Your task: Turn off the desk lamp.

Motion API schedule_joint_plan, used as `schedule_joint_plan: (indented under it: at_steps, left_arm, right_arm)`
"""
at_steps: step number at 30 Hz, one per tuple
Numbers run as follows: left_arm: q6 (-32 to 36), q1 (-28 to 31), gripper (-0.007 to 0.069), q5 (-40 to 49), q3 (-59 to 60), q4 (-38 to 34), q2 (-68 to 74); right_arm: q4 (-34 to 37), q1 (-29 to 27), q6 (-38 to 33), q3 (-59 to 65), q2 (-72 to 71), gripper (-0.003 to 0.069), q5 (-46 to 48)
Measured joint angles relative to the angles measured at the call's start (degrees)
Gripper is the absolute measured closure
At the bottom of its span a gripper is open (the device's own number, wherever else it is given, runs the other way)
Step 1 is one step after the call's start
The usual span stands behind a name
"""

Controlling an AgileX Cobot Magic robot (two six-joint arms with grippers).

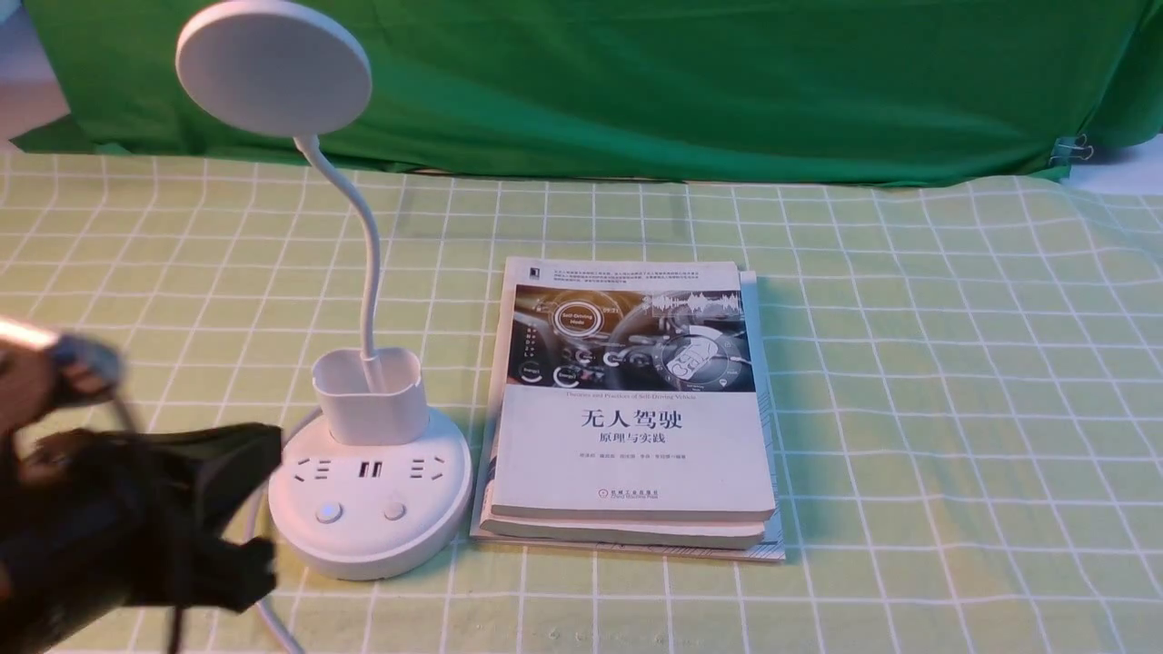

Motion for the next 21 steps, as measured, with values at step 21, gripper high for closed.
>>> schedule_joint_plan:
  at_steps: [21]
  left_arm:
    - [0.2, 0.0, 0.0619, -6.6, 12.4, 6.8, -13.5]
  right_arm:
    - [0.0, 0.0, 0.0, 0.0, 0.0, 0.0630, 0.1]
